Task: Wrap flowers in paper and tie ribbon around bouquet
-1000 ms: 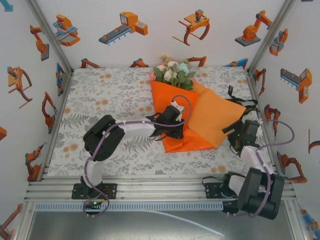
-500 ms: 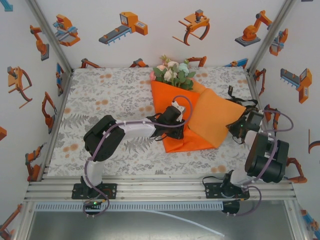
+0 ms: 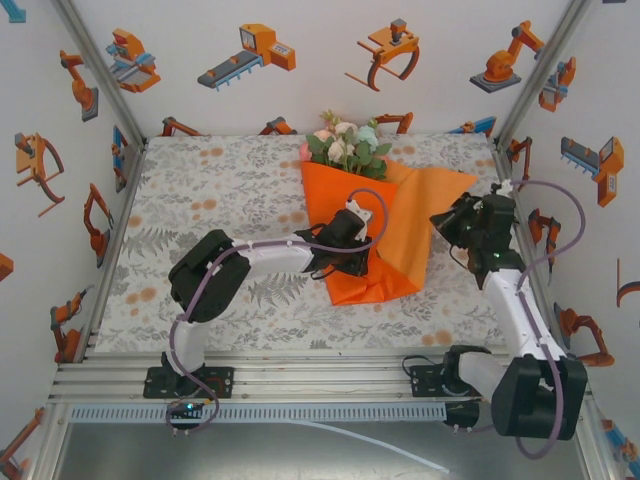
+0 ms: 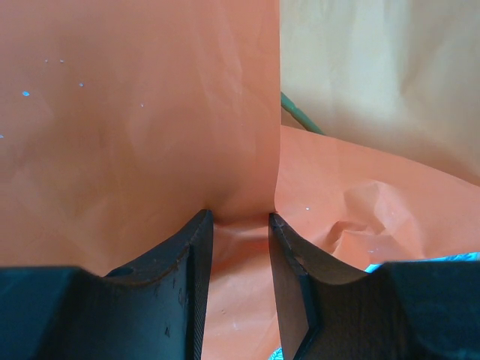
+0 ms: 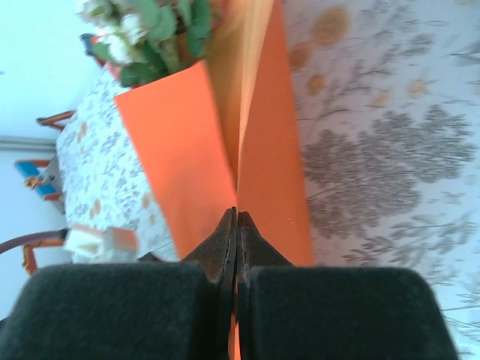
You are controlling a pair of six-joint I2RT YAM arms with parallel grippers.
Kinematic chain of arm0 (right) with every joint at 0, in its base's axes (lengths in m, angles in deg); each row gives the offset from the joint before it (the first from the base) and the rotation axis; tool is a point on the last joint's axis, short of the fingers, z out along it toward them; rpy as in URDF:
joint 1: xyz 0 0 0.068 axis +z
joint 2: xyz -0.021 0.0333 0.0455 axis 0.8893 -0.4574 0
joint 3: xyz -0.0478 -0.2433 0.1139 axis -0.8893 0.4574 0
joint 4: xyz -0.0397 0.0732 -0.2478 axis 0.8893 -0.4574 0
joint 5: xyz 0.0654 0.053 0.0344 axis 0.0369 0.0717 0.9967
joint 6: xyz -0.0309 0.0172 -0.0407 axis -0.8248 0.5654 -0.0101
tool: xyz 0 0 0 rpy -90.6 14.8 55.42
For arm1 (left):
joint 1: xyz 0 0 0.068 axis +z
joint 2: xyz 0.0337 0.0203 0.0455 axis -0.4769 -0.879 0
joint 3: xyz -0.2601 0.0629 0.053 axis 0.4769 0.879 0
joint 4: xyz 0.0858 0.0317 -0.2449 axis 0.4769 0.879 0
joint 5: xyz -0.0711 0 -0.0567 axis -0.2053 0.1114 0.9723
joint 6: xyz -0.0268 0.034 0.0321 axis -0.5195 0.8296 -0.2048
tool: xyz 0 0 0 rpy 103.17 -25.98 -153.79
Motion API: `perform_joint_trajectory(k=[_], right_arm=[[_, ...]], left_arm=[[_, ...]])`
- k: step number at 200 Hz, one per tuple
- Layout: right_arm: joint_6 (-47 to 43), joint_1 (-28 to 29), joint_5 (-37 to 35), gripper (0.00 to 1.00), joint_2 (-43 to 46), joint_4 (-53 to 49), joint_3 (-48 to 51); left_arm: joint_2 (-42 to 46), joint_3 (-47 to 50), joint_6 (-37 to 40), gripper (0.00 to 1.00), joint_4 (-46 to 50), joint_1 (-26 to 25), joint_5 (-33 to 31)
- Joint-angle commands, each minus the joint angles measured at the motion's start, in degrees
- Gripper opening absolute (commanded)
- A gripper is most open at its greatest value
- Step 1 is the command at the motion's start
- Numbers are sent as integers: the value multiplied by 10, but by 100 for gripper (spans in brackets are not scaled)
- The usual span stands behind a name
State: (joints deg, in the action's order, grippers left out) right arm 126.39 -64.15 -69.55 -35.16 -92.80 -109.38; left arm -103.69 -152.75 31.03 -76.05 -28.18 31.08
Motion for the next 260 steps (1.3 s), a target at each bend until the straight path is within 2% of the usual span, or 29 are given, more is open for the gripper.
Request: perform_joint_trajectory(k=[1, 36, 67, 91, 123, 155, 171, 189, 202, 215, 260], right_arm=[[53, 38, -61, 0, -21, -56, -30], [111, 100, -98, 0, -92, -37, -81], [155, 130, -146, 0, -133, -30, -120], [157, 132, -186, 0, -140, -48, -135], [192, 136, -199, 0, -149, -92, -156], [194, 154, -205, 0, -168, -85, -170], [193, 165, -207, 0, -184, -87, -182], [194, 180, -211, 0, -208, -87, -201], [199, 199, -223, 0, -227, -87, -216], [209, 223, -243, 0, -249, -88, -231], [256, 287, -259, 0, -333, -71, -267]], left_arm=[[-11, -12, 25, 38, 20, -4, -19], [7, -10, 36, 39, 23, -6, -20], [48, -2, 38, 47, 27, -6, -22], [83, 7, 33, 50, 36, -5, -34], [132, 41, 21, 52, 33, -5, -43], [173, 79, 23, 56, 47, -4, -100], [169, 88, 31, 56, 46, -2, -92], [145, 90, 43, 56, 23, -7, -7], [123, 87, 30, 56, 1, -12, 22], [101, 79, 19, 56, -10, -18, 18], [74, 93, 9, 56, -41, -22, -57]])
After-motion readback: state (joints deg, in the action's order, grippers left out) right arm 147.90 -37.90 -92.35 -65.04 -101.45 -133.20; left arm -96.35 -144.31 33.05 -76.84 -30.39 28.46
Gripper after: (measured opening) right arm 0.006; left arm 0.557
